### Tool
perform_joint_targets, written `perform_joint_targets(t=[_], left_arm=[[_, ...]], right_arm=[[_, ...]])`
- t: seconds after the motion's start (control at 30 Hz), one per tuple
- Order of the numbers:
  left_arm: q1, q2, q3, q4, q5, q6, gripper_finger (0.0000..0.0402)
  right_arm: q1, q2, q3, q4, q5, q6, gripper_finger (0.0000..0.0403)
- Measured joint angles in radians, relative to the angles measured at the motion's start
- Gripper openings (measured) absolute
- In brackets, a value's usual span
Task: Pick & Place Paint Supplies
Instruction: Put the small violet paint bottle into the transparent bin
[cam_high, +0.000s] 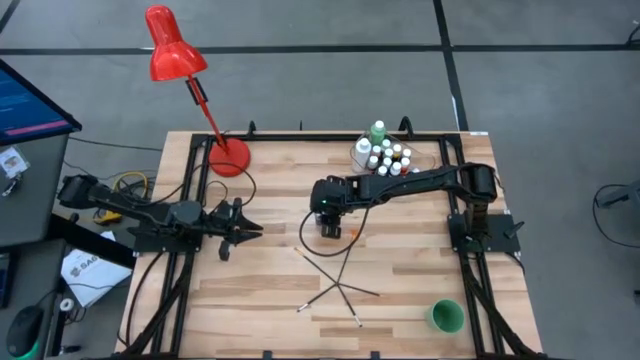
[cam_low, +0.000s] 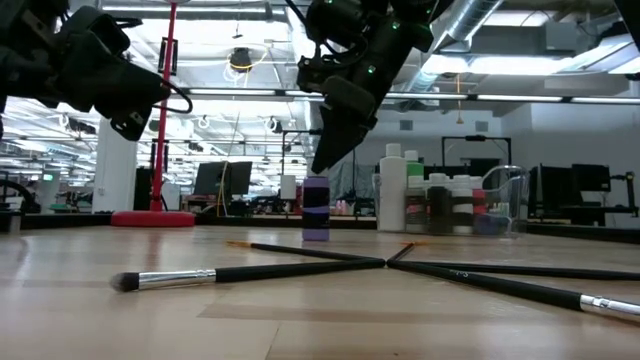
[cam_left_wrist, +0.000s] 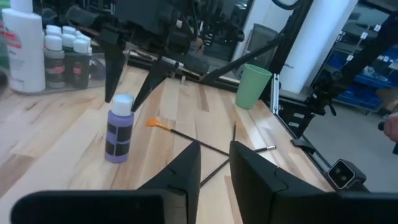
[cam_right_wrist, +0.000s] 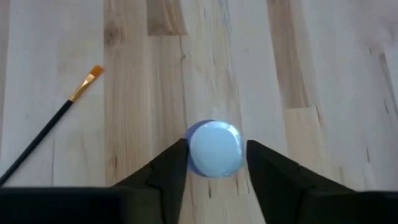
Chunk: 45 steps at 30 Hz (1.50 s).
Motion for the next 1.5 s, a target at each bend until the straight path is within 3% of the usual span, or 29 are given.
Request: perform_joint_targets(t=[0.2, 0.37, 0.53, 0.83, 0.97, 1.17, 1.5], left_arm=[[0.000, -0.001, 0.000, 0.007, 0.038, -0.010, 0.0058], [0.000, -0.020, 0.000, 0.047, 0.120, -0.018, 0.0035], [0.000, -0.091, 0.000, 0.046, 0.127, -0.018, 0.0006], [0.002, -0.224, 0.000, -0.032, 0.125, -0.006, 0.0001], [0.002, -0.261, 0.000, -0.081, 0.095, 0.034, 0.0001], [0.002, -0.282, 0.000, -0.156, -0.028, 0.050, 0.0001], [0.002, -0.281, 0.000, -0.168, -0.052, 0.065, 0.0001]], right_arm=[[0.000, 0.000, 0.000, 0.004, -0.002, -0.007, 0.0101], [0.002, -0.011, -0.001, -0.001, 0.001, -0.016, 0.0101], [0.000, -0.075, -0.001, -0.016, 0.001, -0.019, 0.0104], [-0.047, -0.298, -0.001, -0.218, 0.009, -0.008, 0.0108], [-0.086, -0.413, -0.001, -0.368, 0.055, 0.039, 0.0109], [-0.160, -0.550, -0.001, -0.541, 0.138, 0.112, 0.0110], [-0.320, -0.658, -0.173, -0.571, 0.157, 0.132, 0.0112]])
